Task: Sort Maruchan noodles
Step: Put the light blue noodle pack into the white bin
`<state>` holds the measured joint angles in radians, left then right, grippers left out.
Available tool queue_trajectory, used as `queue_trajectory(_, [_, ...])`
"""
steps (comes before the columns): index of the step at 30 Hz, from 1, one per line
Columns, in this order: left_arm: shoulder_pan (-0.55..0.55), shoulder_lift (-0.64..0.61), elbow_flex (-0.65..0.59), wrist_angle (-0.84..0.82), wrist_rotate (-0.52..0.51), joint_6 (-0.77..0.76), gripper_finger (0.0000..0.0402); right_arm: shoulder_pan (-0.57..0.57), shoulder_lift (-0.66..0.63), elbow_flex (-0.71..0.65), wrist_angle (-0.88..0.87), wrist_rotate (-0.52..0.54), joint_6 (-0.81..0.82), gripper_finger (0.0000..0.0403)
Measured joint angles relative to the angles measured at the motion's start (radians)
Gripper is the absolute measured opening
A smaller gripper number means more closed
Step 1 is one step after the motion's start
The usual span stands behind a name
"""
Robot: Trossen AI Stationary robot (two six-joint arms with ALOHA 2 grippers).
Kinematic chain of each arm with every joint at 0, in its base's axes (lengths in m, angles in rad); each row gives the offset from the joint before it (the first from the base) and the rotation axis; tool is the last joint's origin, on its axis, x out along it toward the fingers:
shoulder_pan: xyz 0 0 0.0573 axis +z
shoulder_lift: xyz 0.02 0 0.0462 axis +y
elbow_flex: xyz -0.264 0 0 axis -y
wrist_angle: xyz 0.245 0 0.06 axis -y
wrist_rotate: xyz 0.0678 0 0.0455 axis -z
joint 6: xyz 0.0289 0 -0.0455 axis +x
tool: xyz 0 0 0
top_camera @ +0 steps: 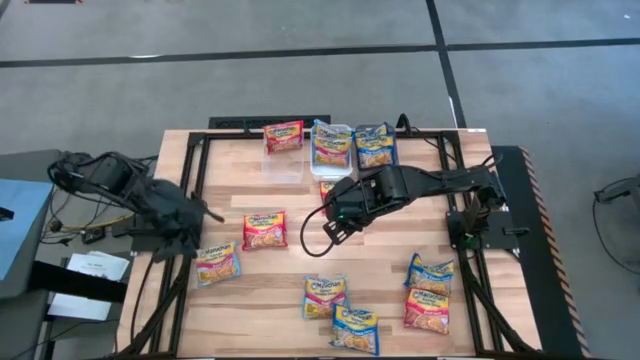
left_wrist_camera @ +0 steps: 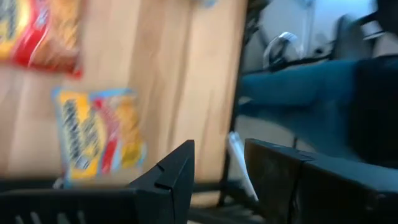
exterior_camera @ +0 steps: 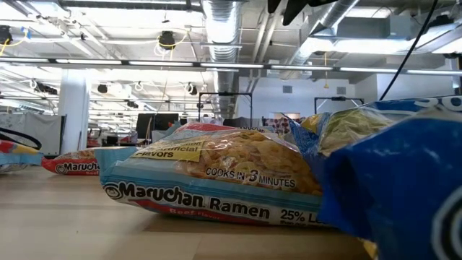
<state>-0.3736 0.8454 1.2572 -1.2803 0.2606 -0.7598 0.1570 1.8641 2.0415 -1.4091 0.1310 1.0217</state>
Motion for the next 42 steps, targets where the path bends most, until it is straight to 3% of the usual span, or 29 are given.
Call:
queue_trajectory(12, [-0.066, 0.019, 0.0, -0.075, -0.01, 0.044, 0.0152, 0.0, 0.0, 0.0, 0.003, 0.053, -0.034, 0.018])
queue_trajectory(20, [-0.066, 0.016, -0.018, -0.056, -0.212, 0.002, 0.018, 0.003, 0.001, 0.0, 0.004, 0.055, -0.062, 0.018])
queue_trajectory(30, [-0.066, -0.008, -0.272, 0.144, -0.215, -0.038, 0.0165, 0.004, 0.001, 0.0, 0.005, 0.055, -0.088, 0.018])
queue_trajectory(36, [-0.066, -0.007, -0.42, 0.275, -0.136, -0.081, 0.0165, 0.004, 0.001, 0.0, 0.005, 0.055, -0.09, 0.018])
queue_trajectory(42, [-0.067, -0.008, -0.49, 0.287, -0.143, -0.14, 0.0165, 0.004, 0.001, 0.0, 0.005, 0.055, -0.091, 0.018])
